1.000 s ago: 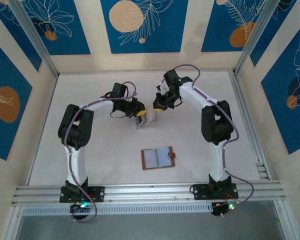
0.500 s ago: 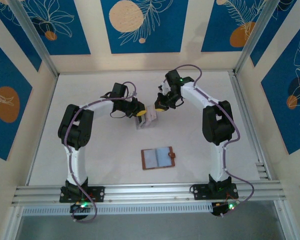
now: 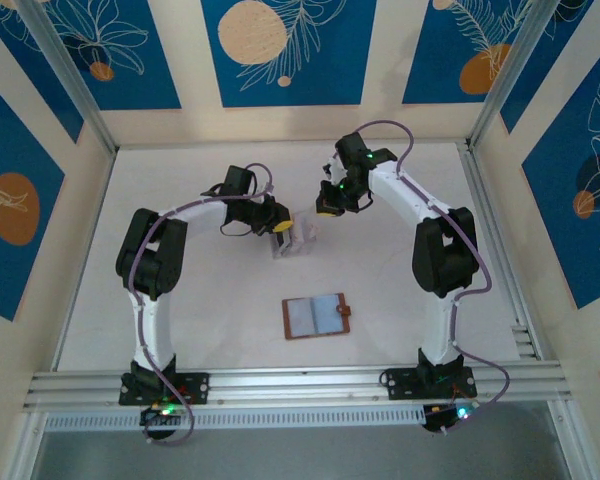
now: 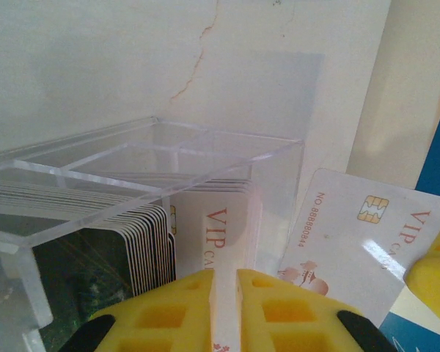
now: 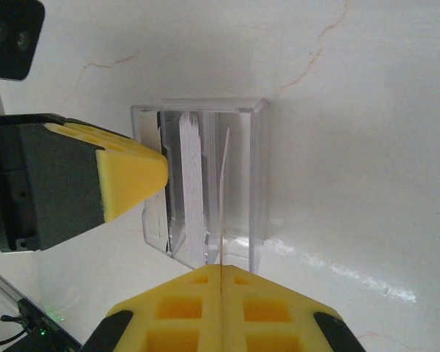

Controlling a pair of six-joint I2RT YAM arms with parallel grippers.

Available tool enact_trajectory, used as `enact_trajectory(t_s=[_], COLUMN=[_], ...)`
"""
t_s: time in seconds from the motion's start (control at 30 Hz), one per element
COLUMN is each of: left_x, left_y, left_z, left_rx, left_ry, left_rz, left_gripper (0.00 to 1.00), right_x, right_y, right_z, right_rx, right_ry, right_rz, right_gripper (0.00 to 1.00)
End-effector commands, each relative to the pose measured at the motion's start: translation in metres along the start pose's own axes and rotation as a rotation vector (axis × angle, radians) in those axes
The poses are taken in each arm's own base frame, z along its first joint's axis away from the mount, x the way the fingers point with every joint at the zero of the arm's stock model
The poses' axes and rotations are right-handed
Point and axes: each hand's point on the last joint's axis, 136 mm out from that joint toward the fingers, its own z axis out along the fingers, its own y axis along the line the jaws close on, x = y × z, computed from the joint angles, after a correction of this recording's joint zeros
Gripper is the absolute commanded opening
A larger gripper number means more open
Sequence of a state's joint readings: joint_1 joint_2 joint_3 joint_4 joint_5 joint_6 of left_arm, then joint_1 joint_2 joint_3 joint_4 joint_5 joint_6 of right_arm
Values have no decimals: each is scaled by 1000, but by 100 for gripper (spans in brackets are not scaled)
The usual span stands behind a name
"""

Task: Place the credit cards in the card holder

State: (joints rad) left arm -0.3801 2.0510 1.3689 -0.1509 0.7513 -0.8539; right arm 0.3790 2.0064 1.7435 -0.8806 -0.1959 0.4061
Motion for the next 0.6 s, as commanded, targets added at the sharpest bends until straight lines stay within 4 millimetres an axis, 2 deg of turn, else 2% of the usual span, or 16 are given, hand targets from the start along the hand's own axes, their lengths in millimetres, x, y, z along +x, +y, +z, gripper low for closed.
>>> enact_trajectory(t_s=[0.0, 0.57], left_x=[6, 7], left_y=[12, 14], left_z=[10, 11], left_rx=[-36, -34], left_ry=[26, 28], left_rz=[0, 0], left_gripper=[15, 15], right_x=[3, 7], right_y=[3, 9], right_z=[-4, 35], right_rx=[15, 25], right_ry=[12, 95], right_rz=[-24, -42], right_gripper=[0, 0])
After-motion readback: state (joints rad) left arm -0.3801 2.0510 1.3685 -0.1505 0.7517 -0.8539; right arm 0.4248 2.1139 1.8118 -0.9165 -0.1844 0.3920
